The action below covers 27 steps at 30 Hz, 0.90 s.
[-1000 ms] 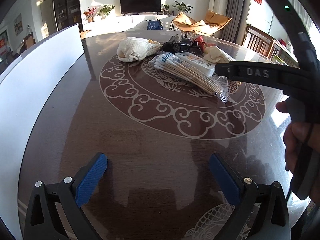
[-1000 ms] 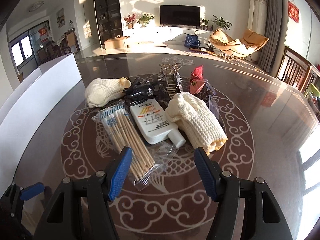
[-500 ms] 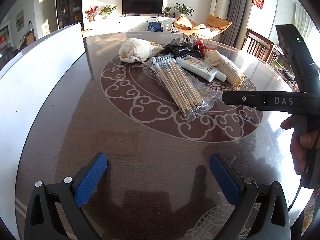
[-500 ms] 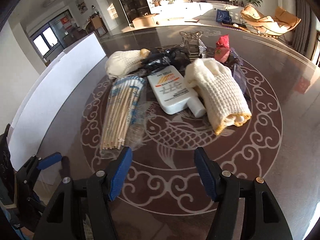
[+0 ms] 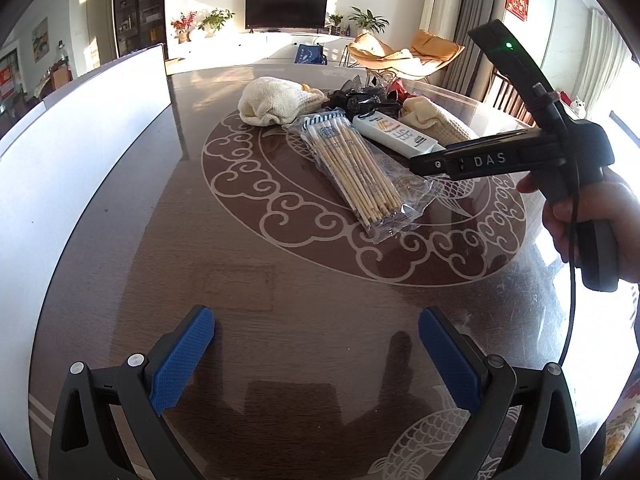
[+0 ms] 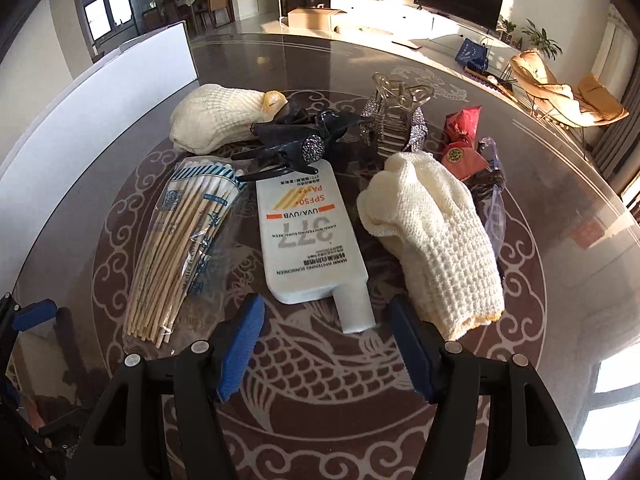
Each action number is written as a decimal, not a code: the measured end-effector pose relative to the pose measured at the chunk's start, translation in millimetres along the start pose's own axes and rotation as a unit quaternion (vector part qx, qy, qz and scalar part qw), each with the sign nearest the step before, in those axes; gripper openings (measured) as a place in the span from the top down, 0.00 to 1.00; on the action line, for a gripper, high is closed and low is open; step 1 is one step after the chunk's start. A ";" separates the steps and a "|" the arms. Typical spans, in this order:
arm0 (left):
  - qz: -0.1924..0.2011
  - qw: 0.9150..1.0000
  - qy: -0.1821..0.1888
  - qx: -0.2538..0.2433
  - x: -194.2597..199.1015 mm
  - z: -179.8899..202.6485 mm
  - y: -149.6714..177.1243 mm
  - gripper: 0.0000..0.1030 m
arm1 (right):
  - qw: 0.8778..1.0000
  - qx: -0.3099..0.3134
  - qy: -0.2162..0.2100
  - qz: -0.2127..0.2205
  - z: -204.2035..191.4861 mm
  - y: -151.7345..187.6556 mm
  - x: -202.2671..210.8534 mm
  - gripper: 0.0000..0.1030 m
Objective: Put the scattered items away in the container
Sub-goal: 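Move the right gripper to the white sunscreen bottle and close on it, then grasp the cotton swab pack with the left gripper while the right gripper holds the sunscreen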
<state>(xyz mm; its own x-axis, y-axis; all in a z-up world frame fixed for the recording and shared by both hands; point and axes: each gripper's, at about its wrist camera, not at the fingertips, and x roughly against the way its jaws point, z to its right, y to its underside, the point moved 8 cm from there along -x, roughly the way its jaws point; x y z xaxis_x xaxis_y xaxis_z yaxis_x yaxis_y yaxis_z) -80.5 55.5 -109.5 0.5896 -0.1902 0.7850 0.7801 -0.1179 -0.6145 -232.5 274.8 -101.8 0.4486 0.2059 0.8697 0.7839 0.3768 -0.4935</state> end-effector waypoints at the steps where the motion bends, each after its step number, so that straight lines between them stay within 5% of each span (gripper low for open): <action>1: 0.000 1.000 0.000 0.000 -0.1 -0.1 -0.1 0.00 | 1.000 0.005 -0.003 0.000 -2.7 -5.3 -3.3 0.36; 6: -0.002 1.000 -0.002 -0.003 -0.6 -0.1 -0.3 0.00 | 0.999 0.035 -0.011 0.028 -20.1 -30.9 -18.0 0.38; 8: -0.002 1.000 -0.003 -0.004 -0.6 -0.1 -0.1 0.00 | 0.999 0.019 -0.011 0.036 -22.2 -35.1 -19.6 0.50; 10: -0.003 1.000 -0.005 -0.005 -0.6 0.0 -0.1 0.00 | 0.999 0.016 -0.010 0.038 -27.5 -34.7 -20.0 0.50; 18: -0.001 1.000 -0.003 0.015 3.1 -8.8 0.9 0.00 | 0.989 0.129 -0.070 0.025 -122.2 -5.9 -6.6 0.50; 22: -0.011 0.998 -0.013 0.052 7.2 -28.0 1.7 0.00 | 0.998 0.042 -0.024 0.030 -99.1 14.6 2.7 0.50; 27: -0.003 0.985 -0.011 0.170 0.1 -58.9 -20.1 0.00 | 0.998 -0.026 0.014 0.049 -58.3 55.5 27.8 0.49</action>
<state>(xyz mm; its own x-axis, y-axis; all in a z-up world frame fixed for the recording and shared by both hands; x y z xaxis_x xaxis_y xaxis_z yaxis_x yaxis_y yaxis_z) -108.5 0.4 -101.6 0.5858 -0.1691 0.7926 0.8068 0.2149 -0.5504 -151.5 248.8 -105.4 0.5358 0.2139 0.8168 0.7565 0.3081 -0.5769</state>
